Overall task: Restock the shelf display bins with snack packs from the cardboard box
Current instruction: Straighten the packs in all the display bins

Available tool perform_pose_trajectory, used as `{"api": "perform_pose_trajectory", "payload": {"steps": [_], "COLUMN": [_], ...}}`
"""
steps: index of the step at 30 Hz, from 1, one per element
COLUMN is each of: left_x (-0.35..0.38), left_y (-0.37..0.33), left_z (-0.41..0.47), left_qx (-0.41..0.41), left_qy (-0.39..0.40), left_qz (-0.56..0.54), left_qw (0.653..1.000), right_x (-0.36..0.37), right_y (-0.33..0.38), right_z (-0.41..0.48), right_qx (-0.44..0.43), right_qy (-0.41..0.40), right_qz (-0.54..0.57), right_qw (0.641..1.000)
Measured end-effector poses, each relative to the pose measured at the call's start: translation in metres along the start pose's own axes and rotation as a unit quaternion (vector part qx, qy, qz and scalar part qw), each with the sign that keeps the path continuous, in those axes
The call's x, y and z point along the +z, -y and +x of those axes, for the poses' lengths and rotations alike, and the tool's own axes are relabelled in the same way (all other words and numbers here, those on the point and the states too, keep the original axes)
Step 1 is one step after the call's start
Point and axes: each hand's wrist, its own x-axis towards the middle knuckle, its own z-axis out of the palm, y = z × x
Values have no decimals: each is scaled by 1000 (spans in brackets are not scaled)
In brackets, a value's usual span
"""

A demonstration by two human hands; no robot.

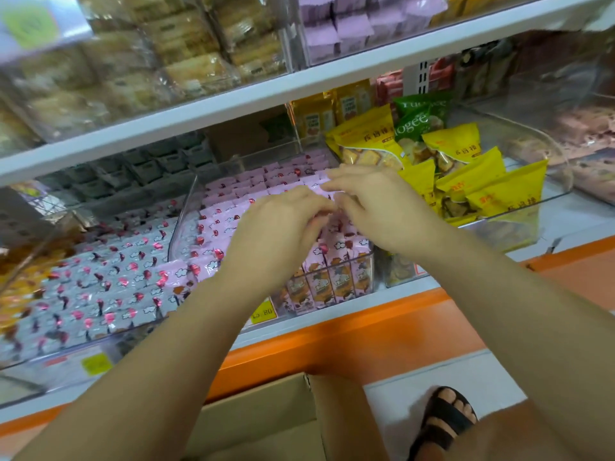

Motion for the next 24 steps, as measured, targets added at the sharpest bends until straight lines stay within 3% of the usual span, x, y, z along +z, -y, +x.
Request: {"api": "perform_pose_trajectory", "payload": {"steps": [3, 5, 8, 12, 16, 20, 24], "left_x": [-17, -18, -9, -1, -7, -8, -4], "left_y": [27, 36, 40, 47, 42, 40, 42], "left_z": [-23, -40, -49, -37, -41, -51, -41], "left_qx": [-79, -144, -145, -148, -135, -123, -145], "left_qy": [6, 79, 141, 213, 289, 301, 292], "left_qz": [58, 110, 168, 185, 157, 157, 167], "left_qw": [995, 980, 965, 948, 935, 933, 931], "right_x": [14, 26, 38, 47, 36, 28, 37], "right_y": [28, 37, 40, 40, 40, 43, 45], "right_z": [-7, -7, 0, 10, 13, 7, 6], "right_qx": [-47, -20, 41, 69, 84, 81, 98], "right_qy": [115, 206, 286, 300, 348, 357, 304], "right_qz": [-12, -61, -114, -134, -84, -78, -82], "right_qw": [992, 976, 951, 942, 930, 927, 944]}}
